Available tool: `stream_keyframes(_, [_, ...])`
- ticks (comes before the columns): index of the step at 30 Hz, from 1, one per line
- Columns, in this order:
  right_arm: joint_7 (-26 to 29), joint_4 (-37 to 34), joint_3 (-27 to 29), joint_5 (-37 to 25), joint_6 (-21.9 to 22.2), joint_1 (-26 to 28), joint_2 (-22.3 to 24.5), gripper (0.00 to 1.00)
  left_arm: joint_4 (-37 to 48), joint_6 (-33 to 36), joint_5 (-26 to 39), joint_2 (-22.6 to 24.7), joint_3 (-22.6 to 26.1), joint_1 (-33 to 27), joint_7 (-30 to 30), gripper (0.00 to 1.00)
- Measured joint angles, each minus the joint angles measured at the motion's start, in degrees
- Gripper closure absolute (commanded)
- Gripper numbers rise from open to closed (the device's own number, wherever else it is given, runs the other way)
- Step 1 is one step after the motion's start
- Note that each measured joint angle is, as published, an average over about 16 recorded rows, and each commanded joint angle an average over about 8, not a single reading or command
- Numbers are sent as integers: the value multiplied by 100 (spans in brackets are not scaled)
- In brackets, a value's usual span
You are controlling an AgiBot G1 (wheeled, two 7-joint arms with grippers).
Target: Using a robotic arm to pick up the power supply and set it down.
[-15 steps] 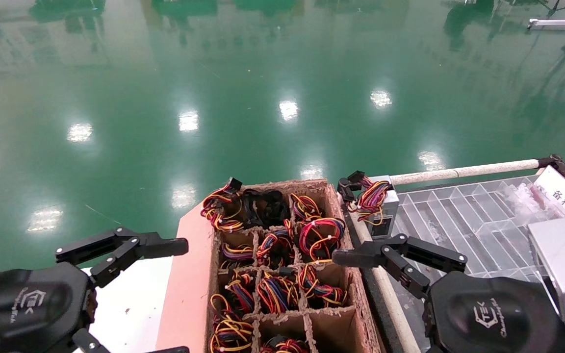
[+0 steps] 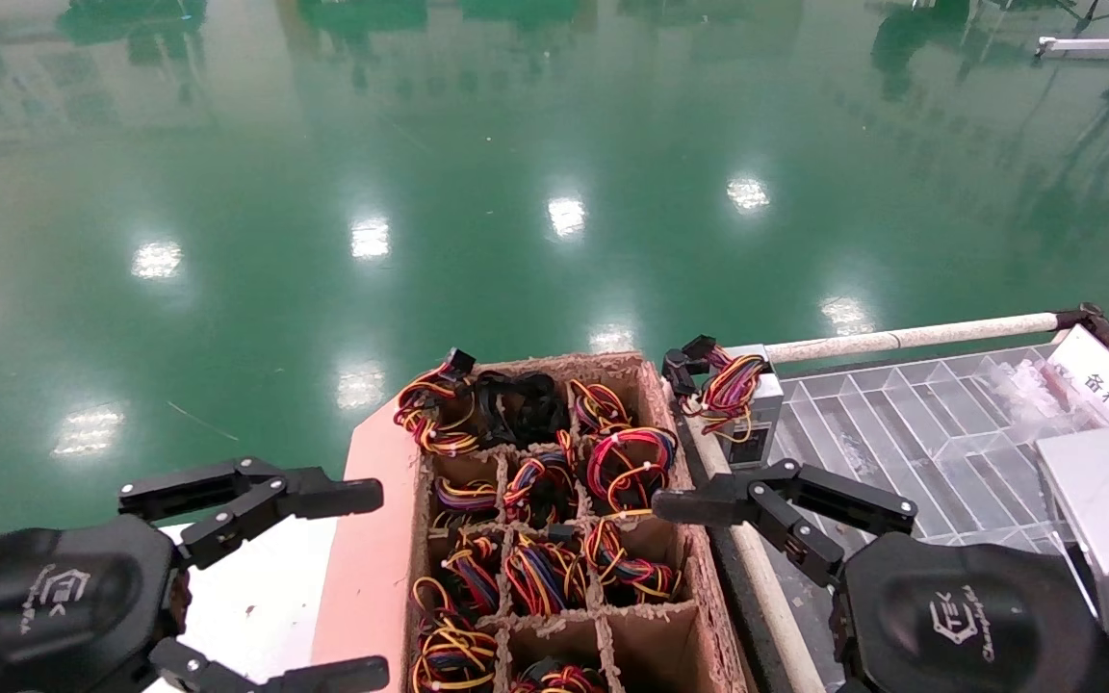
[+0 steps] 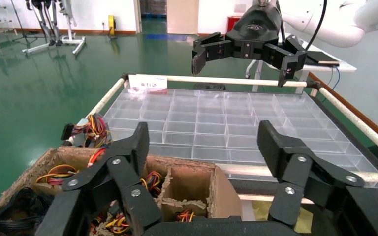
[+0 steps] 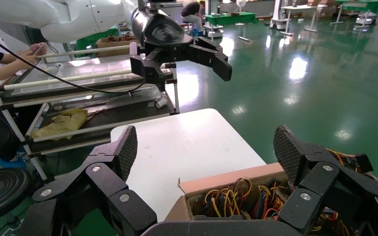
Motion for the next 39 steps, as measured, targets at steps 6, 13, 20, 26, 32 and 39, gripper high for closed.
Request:
stream_keyframes(6, [0,0,0,0,0,0,0,0,0,0,0,0,0,0,0,100])
stream_keyframes(13, [0,0,0,0,0,0,0,0,0,0,0,0,0,0,0,100])
stream_keyframes(20, [0,0,0,0,0,0,0,0,0,0,0,0,0,0,0,100])
stream_keyframes(26, [0,0,0,0,0,0,0,0,0,0,0,0,0,0,0,100])
stream_keyframes(32, [0,-14,-5,-25,22,1,1,0,0,0,0,0,0,0,0,96])
stream_keyframes(39, [-41,-203,-70,-358,341,58,-59,0,0,0,0,0,0,0,0,9])
